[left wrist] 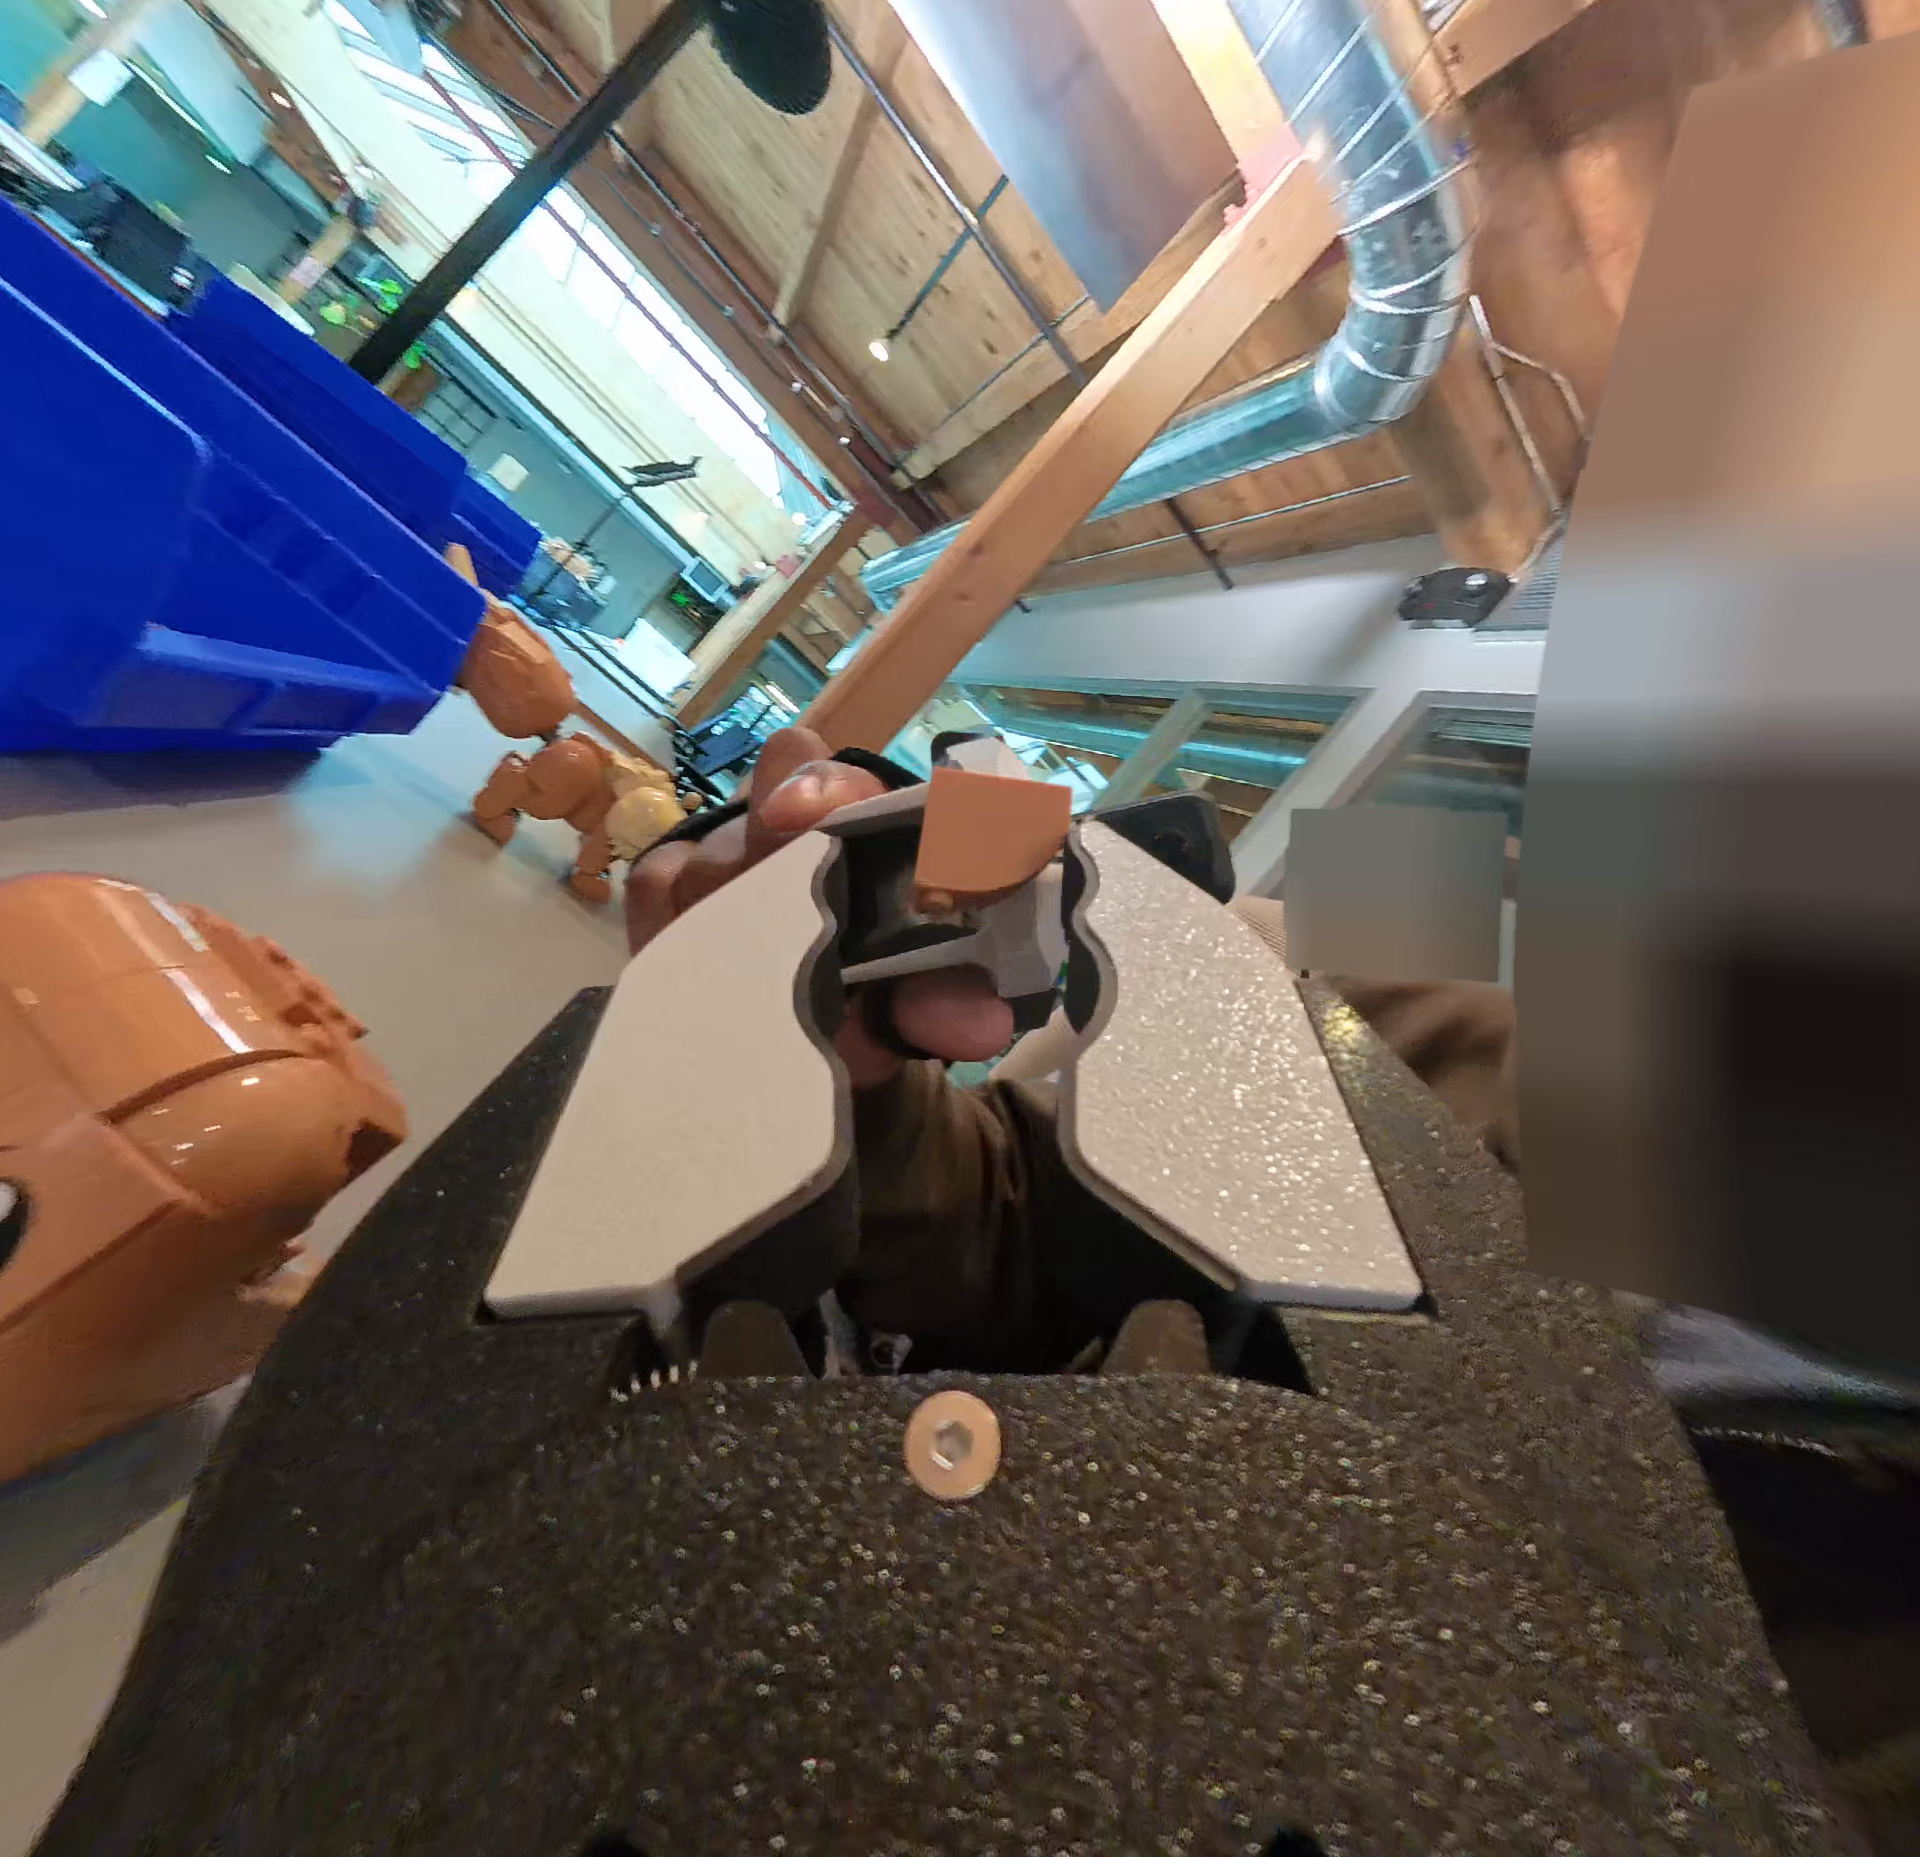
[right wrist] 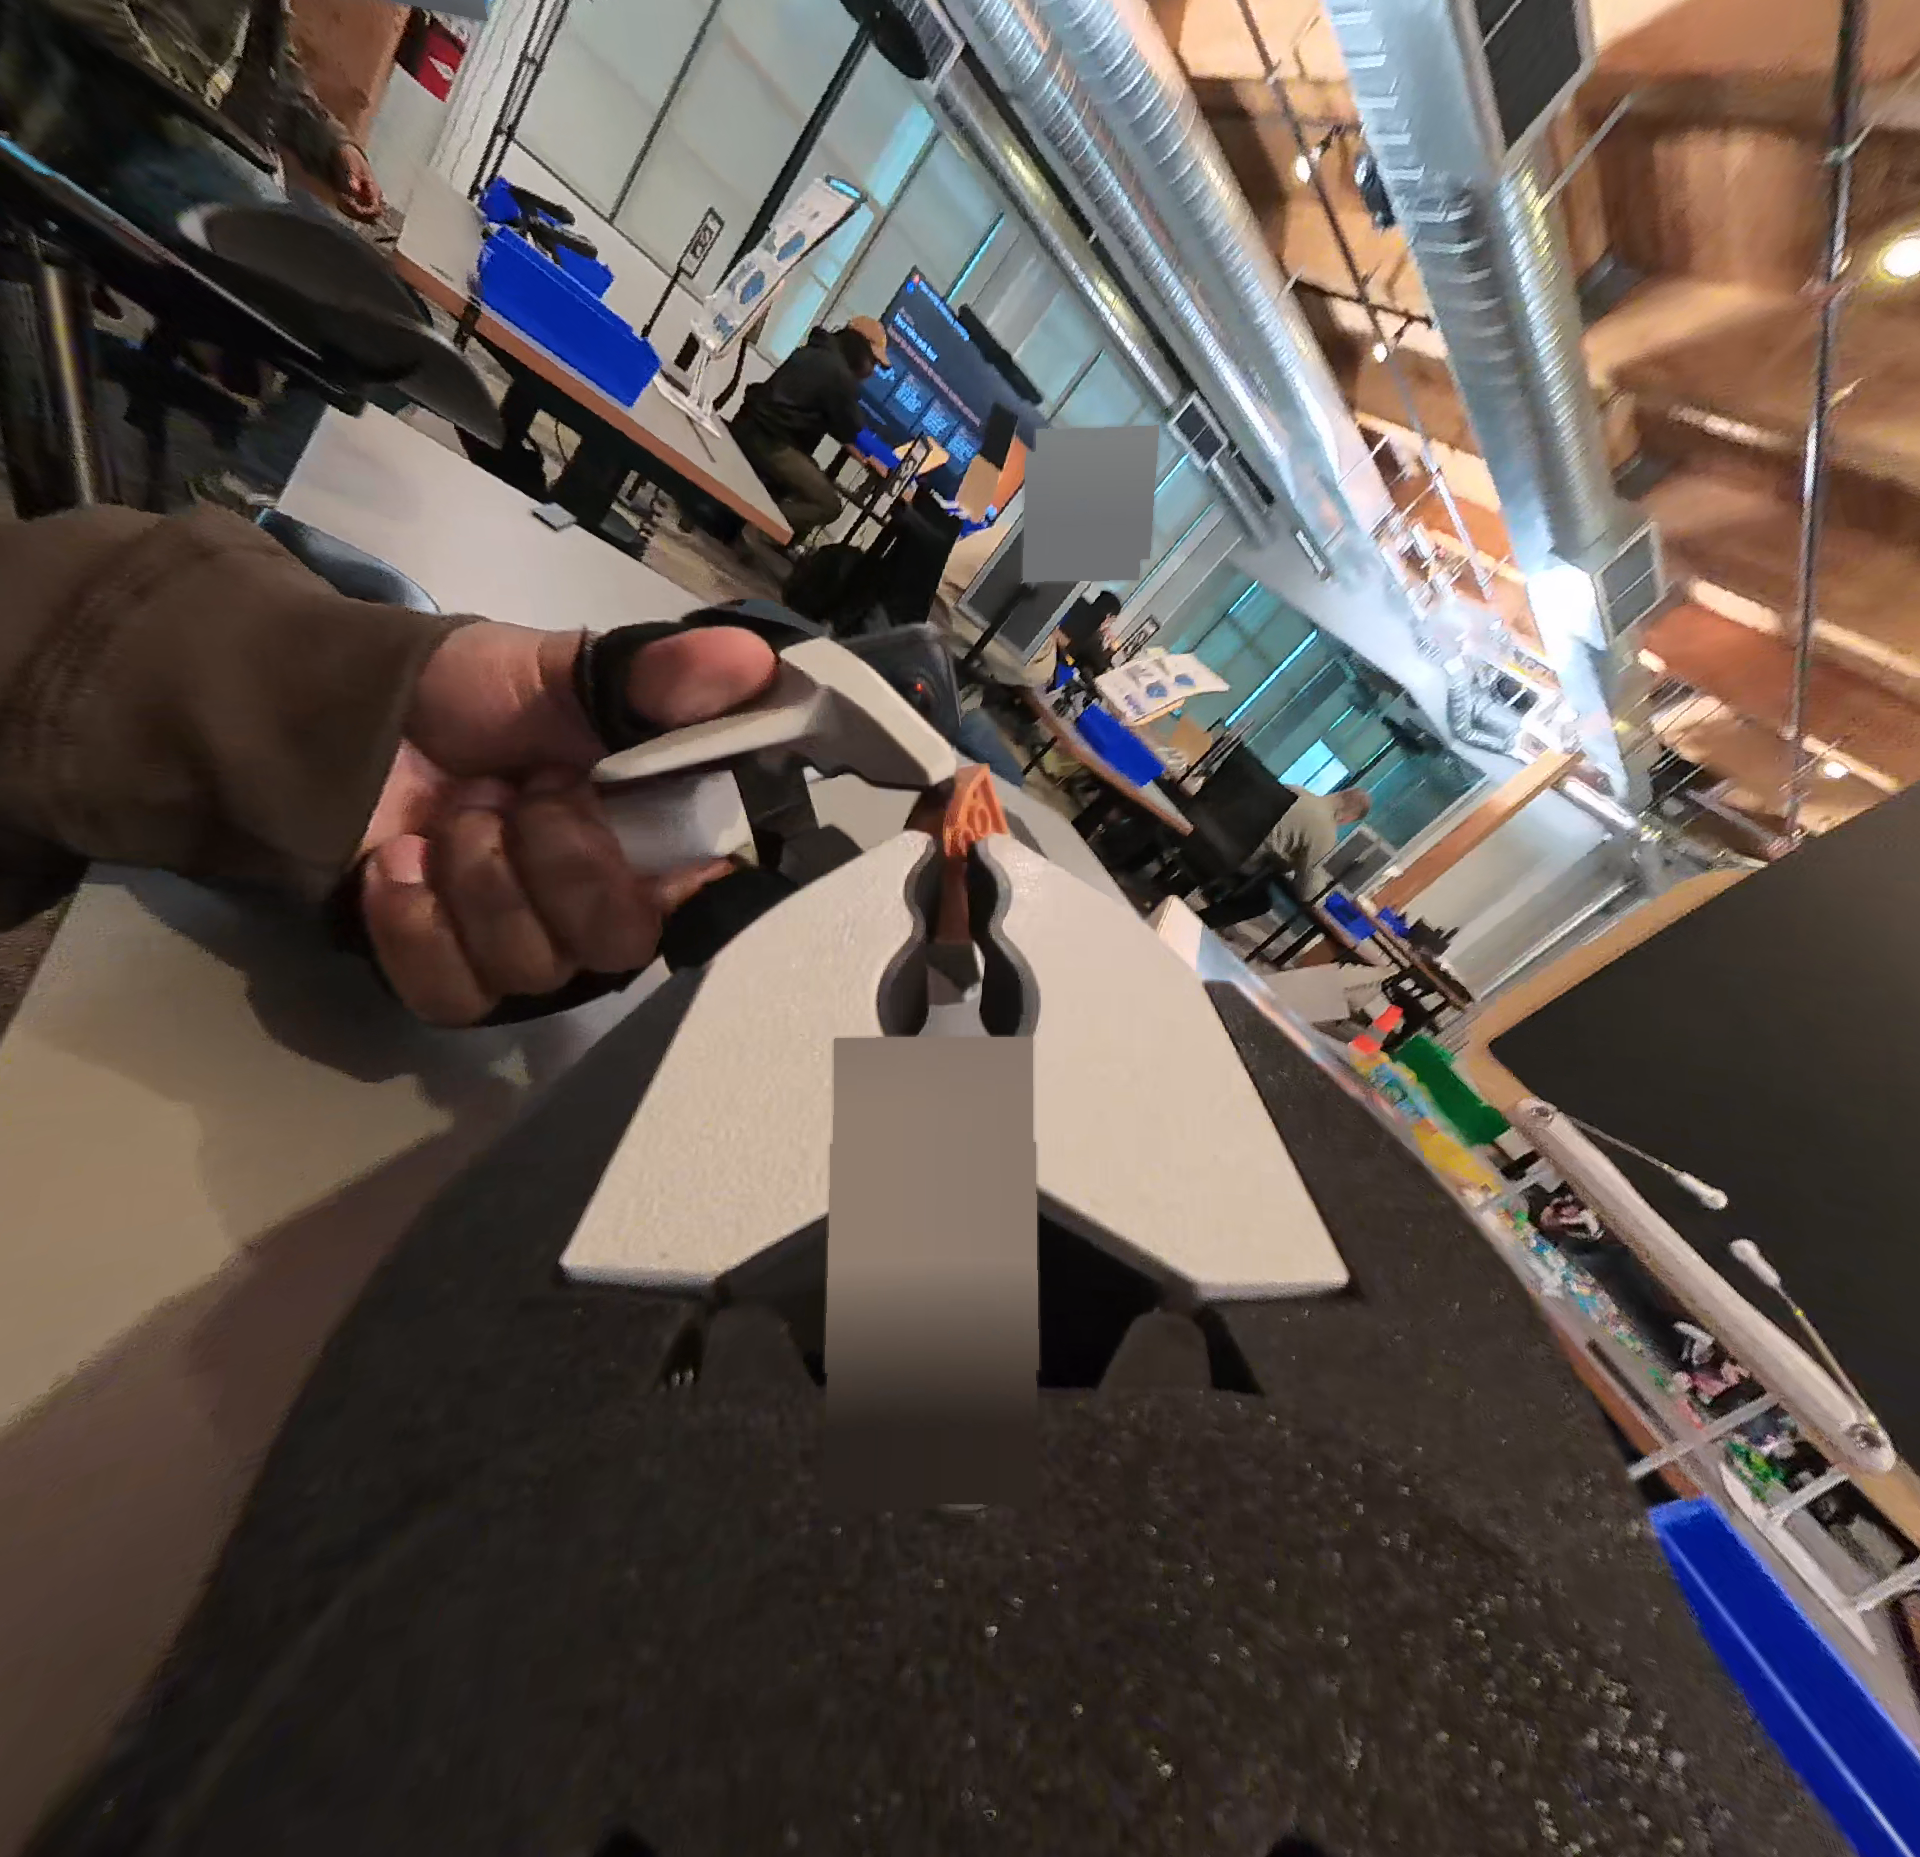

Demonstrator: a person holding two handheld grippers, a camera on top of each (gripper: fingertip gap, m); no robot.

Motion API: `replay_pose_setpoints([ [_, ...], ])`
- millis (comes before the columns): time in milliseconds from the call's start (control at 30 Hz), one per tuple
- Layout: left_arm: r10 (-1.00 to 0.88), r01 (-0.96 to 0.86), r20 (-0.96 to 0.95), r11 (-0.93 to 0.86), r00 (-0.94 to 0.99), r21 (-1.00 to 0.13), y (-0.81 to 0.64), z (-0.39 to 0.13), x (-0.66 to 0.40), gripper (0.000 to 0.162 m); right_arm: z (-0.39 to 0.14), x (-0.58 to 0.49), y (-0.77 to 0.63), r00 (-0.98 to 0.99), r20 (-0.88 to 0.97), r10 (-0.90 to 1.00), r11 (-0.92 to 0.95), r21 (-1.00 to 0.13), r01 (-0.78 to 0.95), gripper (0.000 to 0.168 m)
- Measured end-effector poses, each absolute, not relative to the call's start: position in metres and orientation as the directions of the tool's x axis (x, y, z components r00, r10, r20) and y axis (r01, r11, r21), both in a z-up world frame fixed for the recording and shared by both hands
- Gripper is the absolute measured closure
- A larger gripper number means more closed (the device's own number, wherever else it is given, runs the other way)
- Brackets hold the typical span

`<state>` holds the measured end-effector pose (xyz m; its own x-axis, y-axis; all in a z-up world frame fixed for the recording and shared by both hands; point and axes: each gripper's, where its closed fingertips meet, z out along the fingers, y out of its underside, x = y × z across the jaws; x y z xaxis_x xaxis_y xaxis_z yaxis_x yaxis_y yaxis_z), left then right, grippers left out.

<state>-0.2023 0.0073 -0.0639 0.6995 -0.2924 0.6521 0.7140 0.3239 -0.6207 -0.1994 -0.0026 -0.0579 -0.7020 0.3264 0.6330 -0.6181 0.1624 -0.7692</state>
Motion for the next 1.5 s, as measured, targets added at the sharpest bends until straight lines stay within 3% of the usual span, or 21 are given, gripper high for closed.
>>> replay_pose_setpoints([
  [233,-0.291,0.634,0.564,0.364,0.773,-0.682,0.005,-0.055,-0.194,0.138,-0.055,-0.197,-0.003,-0.723,0.601,0.341,0.103,-0.789,-0.606,0.164],
  [400,-0.073,0.426,0.432,0.376,0.899,-0.823,0.006,-0.058,-0.199,0.139,-0.057,-0.201,-0.001,-0.79,0.519,0.326,0.062,-0.846,-0.53,0.163],
  [600,0.237,0.135,0.186,0.218,0.953,-0.967,0.0,-0.07,-0.208,0.139,-0.057,-0.201,0.006,-0.988,0.12,0.1,-0.067,-0.99,-0.127,0.127],
  [700,0.324,-0.017,0.003,0.06,0.946,-0.998,0.001,-0.081,-0.207,0.139,-0.058,-0.201,0.004,-1.0,-0.013,-0.014,-0.036,-0.999,0.014,0.125],
  [933,0.303,-0.145,-0.163,-0.082,0.939,-0.986,0.011,-0.093,-0.198,0.139,-0.084,-0.193,-0.01,-0.986,0.091,-0.139,0.213,-0.97,-0.119,0.137],
  [1500,0.323,-0.158,-0.201,-0.155,0.925,-0.975,0.012,-0.103,-0.203,0.14,-0.094,-0.199,-0.003,-0.958,0.167,-0.232,0.31,-0.921,-0.235,0.143],
])
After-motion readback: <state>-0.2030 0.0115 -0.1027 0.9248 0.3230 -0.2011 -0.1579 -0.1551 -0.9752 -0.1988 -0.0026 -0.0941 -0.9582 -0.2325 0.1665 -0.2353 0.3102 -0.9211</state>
